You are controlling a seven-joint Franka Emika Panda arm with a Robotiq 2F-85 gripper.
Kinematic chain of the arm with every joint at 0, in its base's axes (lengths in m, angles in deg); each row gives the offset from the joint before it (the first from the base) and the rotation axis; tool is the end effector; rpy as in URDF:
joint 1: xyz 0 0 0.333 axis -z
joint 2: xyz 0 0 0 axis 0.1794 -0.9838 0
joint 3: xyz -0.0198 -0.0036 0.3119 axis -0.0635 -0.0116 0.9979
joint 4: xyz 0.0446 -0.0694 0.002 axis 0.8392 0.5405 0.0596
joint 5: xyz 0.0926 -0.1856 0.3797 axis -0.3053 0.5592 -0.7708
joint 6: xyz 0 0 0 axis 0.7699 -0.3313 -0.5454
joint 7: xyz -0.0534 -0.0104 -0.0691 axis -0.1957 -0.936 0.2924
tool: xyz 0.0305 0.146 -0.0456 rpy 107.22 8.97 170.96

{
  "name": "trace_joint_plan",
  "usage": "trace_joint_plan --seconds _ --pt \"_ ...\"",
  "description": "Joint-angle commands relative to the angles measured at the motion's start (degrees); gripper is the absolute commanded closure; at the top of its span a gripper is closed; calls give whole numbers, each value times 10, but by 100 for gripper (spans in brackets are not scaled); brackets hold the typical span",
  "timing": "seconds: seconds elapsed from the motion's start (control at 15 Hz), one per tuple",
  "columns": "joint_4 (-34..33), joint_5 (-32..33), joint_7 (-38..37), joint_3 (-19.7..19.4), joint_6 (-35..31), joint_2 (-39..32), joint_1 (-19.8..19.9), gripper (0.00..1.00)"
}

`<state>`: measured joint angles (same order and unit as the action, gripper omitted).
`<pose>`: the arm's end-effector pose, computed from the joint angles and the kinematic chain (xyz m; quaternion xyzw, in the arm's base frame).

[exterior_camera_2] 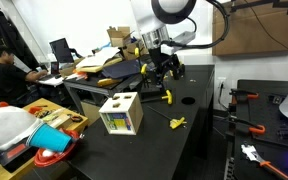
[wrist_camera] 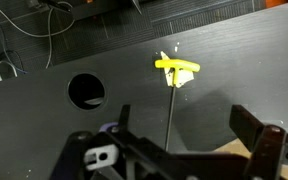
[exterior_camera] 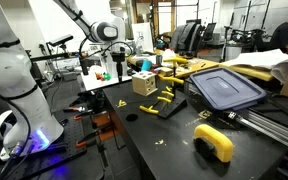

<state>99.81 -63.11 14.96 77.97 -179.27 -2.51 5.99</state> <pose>0.4685 0.1215 0.2126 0.9893 -0.1334 -0.0503 0.0306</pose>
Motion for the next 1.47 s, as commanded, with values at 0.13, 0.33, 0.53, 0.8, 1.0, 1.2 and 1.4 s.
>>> trace_joint_plan --seconds 0.13,0.33,0.53,0.8,1.0,1.2,1.4 --pt "-16 -6 7 -20 -41 -89 -14 0" --pt "-22 -18 48 -29 -76 -130 -17 0" --pt "-29 -36 104 -29 -99 -164 -16 0" --pt "-34 -57 185 -23 -108 -190 -11 0" --pt "-40 -72 232 -18 -104 -202 -8 0" --pt "-42 -90 257 -15 -102 -208 -5 0" --pt "-46 -100 228 -23 -99 -216 -12 0"
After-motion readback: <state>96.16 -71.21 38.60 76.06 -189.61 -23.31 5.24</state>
